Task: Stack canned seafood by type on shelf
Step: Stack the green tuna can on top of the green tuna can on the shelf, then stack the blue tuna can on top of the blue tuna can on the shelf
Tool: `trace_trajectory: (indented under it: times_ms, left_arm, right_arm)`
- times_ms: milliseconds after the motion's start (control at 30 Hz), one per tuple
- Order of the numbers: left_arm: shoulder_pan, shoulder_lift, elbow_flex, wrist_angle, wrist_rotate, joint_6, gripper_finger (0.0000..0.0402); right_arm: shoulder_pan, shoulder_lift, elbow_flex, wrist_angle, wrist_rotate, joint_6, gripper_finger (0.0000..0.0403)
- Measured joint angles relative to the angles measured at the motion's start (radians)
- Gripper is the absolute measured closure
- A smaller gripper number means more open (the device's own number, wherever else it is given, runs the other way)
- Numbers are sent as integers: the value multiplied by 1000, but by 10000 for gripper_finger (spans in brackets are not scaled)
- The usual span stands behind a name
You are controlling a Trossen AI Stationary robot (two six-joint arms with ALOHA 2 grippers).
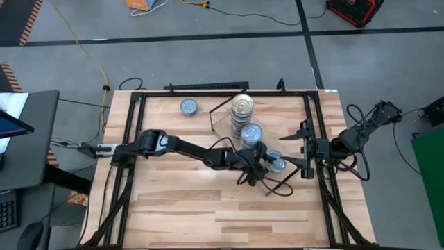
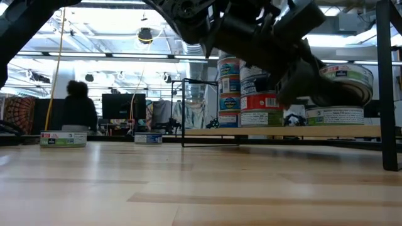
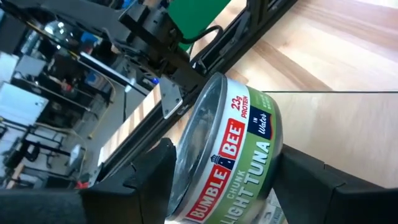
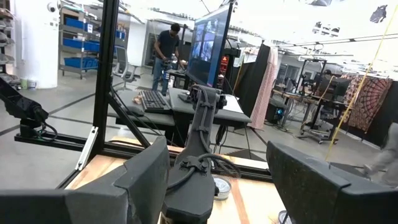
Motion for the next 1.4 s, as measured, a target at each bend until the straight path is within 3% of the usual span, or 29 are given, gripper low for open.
trace_trajectory:
  times_ms: [667,833,1400]
  left_arm:
    - [1,-6,38,-153,-18,-58,166]
    - [7,-6,96,-277,-12,-90,166]
    - [14,-9,130,-303,40,-122,166]
  right_arm:
    - [0,6,0,0,0,-1,108]
    - [0,13,0,3,0,-3,108]
    - [0,13,0,5,0,-7,108]
